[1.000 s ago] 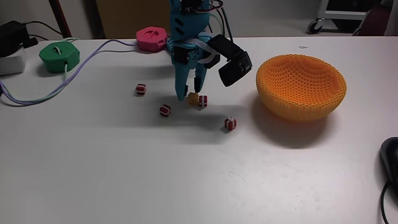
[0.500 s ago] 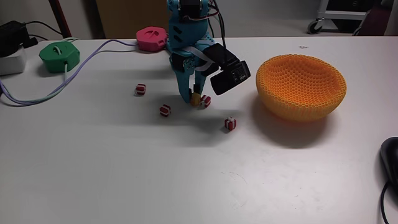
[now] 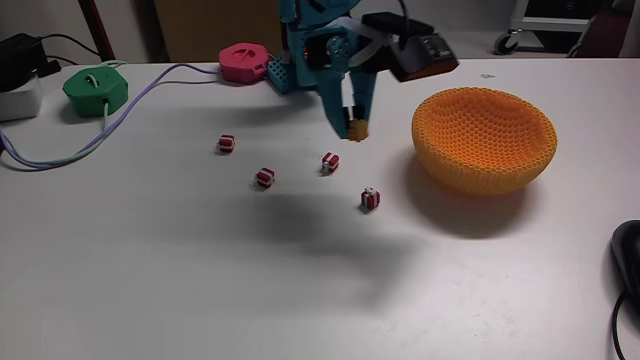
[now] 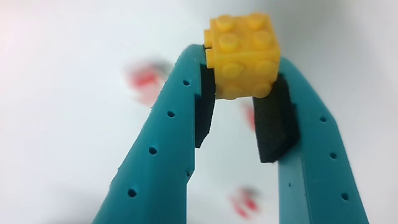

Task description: Place cube pieces into the yellow basket

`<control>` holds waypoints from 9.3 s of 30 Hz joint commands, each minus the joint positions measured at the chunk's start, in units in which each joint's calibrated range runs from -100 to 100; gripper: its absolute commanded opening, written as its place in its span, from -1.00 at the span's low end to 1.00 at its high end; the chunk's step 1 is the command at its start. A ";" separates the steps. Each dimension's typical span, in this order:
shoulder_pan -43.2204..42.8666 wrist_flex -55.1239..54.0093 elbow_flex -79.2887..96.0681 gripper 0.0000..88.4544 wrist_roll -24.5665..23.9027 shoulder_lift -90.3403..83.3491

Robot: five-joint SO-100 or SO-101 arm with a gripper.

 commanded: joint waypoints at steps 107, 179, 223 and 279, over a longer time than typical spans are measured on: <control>3.49 -21.04 -25.02 -1.00 -14.31 35.94; 29.86 -32.16 28.81 -0.57 -6.15 5.45; 25.11 -47.89 16.96 -0.59 -5.91 23.63; 10.76 -7.31 15.81 -0.12 -18.41 -2.41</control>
